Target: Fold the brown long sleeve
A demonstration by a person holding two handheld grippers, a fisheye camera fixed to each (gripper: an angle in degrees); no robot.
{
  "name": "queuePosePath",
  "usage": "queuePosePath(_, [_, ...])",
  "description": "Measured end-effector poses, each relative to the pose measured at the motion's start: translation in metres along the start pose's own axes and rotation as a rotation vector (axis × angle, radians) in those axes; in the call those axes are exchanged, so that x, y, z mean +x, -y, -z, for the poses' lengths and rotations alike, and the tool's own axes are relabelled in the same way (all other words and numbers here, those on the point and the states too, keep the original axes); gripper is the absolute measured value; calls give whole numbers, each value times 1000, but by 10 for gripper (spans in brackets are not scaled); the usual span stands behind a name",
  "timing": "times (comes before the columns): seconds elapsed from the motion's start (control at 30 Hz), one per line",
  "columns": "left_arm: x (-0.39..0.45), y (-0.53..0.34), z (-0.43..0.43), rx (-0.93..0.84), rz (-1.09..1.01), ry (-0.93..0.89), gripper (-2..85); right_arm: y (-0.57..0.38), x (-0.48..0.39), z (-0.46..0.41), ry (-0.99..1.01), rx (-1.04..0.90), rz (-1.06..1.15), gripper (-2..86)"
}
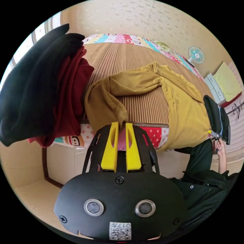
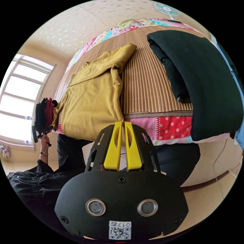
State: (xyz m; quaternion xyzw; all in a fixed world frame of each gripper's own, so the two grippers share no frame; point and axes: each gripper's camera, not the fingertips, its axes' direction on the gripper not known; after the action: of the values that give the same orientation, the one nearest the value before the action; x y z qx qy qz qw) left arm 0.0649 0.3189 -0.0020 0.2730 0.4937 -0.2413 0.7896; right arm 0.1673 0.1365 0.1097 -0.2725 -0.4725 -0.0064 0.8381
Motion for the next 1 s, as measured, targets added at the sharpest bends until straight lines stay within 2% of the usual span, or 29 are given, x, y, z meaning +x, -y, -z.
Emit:
queuePosePath(0.13, [-40,-17,91,237,138,82,51,6,16,9,-3,4,2,13])
queuePosePath(0.27, [-60,5,148,426,151,80,51,12,30,11,19,18,-1,8])
queuePosePath(0.37, [-32,70,164,522,18,36,51,15,40,7,46,15,-1,6])
queuePosePath(0.5, [111,172,154,616,-348,-145,50,11,51,9,61,31,-7,5])
queuePosePath(0.57, [200,207,132,594,-541,-260,51,7,58,14,79,44,-13,5])
queuePosePath(0.63, [312,244,80,471,-723,-481,57,-1,71,20,115,67,-37,5])
queuePosePath(0.73, [384,256,22,376,-758,-681,86,-16,82,28,172,90,-46,6])
queuePosePath(0.87, [367,226,-23,360,-684,-698,101,-36,91,34,182,95,-16,7])
queuePosePath(1.0, [279,174,-87,225,-543,-624,95,-46,105,23,174,60,-4,10])
